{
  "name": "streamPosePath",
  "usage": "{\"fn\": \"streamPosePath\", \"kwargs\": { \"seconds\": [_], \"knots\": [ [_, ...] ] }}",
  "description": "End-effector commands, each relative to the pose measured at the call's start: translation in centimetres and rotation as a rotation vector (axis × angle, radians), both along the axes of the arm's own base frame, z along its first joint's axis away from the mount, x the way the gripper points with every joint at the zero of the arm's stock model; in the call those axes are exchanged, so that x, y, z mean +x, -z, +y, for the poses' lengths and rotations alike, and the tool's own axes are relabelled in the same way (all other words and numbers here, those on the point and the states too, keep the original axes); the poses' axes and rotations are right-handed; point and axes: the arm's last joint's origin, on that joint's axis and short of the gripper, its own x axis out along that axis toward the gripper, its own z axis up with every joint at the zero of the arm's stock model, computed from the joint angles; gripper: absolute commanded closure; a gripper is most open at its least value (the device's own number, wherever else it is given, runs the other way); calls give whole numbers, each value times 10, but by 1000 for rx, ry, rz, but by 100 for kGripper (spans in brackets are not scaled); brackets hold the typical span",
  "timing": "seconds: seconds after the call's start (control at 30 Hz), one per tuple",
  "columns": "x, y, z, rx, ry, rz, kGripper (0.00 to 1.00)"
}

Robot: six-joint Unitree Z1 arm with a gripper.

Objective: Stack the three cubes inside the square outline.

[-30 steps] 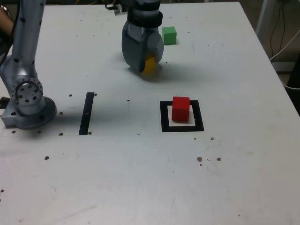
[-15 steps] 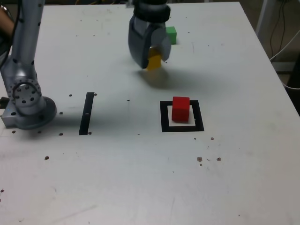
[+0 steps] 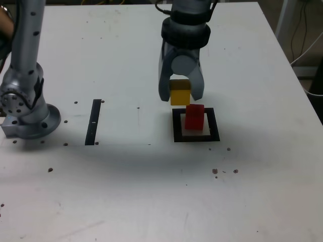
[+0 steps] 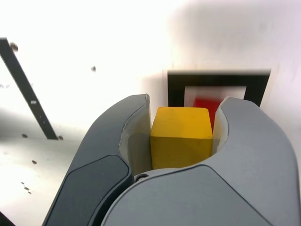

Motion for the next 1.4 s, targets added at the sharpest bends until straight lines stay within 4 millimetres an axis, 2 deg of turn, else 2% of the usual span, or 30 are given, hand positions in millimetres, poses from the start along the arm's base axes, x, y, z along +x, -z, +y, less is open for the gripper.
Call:
{"fn": "streamPosePath", "kwargs": {
  "seconds": [0.0, 0.2, 0.93, 1.37],
  "knots": [
    [-2, -5, -5, 10, 5, -5, 94],
    [-1, -7, -18, 44, 13, -22, 94],
    [10, 5, -33, 75, 22, -75, 94],
    [11, 11, -33, 107, 20, -62, 92]
  ]
}}
